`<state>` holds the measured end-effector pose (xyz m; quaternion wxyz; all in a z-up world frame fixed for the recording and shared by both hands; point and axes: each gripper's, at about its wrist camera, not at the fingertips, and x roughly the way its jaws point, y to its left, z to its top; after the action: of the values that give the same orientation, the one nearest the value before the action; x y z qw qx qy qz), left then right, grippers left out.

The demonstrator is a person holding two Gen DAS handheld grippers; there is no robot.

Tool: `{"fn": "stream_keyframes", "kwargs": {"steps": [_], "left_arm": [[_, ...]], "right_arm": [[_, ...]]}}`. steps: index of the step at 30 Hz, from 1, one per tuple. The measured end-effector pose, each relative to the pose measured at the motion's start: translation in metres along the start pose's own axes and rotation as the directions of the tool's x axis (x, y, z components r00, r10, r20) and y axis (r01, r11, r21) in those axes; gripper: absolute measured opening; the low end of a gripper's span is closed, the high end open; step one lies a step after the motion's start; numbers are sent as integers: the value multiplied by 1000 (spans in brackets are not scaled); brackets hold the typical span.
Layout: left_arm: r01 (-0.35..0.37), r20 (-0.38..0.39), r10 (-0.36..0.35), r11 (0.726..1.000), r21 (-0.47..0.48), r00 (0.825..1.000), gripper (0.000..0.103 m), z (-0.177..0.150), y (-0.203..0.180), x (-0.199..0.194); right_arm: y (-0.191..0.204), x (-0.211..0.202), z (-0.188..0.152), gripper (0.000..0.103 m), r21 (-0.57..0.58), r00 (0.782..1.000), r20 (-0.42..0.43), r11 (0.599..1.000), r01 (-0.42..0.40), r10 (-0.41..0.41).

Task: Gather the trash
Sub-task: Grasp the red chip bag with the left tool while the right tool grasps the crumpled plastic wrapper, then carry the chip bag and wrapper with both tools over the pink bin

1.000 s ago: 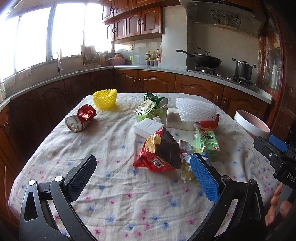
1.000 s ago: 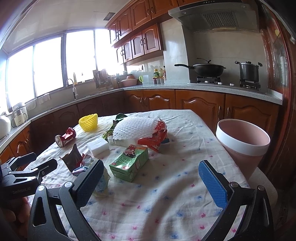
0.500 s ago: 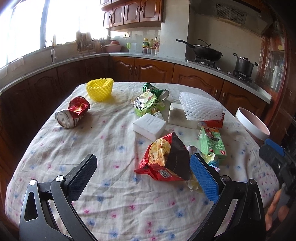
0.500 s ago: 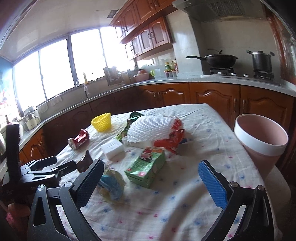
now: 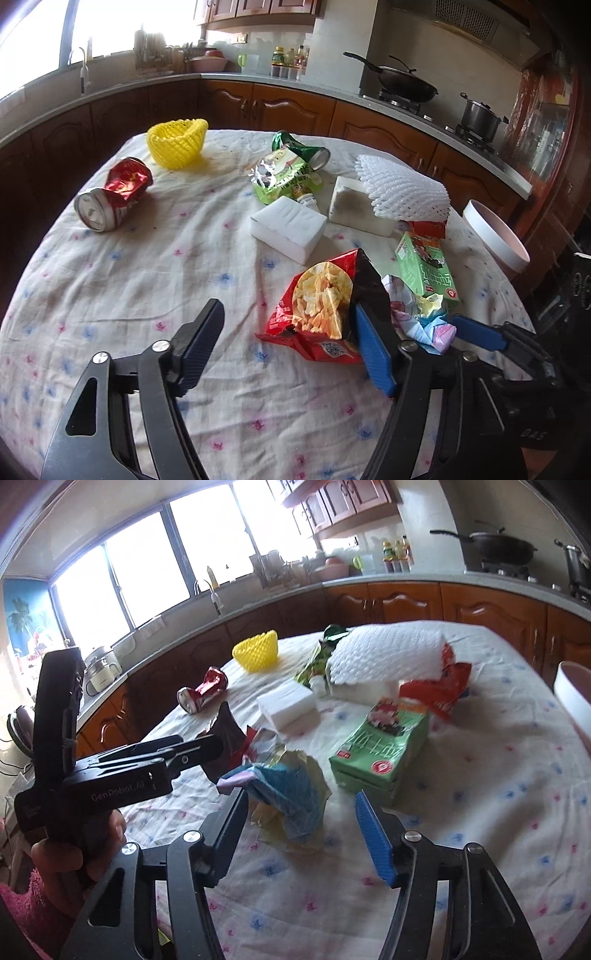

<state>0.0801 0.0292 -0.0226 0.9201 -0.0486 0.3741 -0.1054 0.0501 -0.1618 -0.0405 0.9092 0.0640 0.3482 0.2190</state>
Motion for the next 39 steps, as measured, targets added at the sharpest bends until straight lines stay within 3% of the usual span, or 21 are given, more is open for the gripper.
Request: {"fn": "stream_keyframes", "kwargs": {"steps": [4, 5, 8, 11, 17, 25, 39], "left_arm": [[33, -25, -33, 999, 3, 999, 43, 2, 1, 8], [39, -31, -39, 999, 3, 999, 33, 2, 1, 10], [45, -37, -45, 999, 3, 998, 25, 1, 2, 13], [56, -41, -56, 998, -9, 998, 10, 2, 7, 12], [56, -10, -56, 998, -15, 998, 10, 9, 8, 0], [91, 32, -92, 995, 34, 995, 10, 25, -18, -10], [198, -8, -200, 967, 159, 980, 10, 44, -106, 8]], "right_arm": [[-2, 15, 2, 53, 10, 999, -40, 1000, -17, 17], [-2, 17, 3, 45, 9, 999, -46, 1000, -19, 20], [0, 23, 4, 25, 5, 998, -60, 999, -34, 34], [1, 19, 3, 20, 1, 998, -48, 999, -35, 35], [2, 2, 5, 18, -10, 1000, 4, 1000, -25, 25], [-16, -29, 15, 18, 24, 997, 81, 1000, 4, -6], [-81, -81, 21, 18, 122, 972, 142, 977, 173, -190]]}}
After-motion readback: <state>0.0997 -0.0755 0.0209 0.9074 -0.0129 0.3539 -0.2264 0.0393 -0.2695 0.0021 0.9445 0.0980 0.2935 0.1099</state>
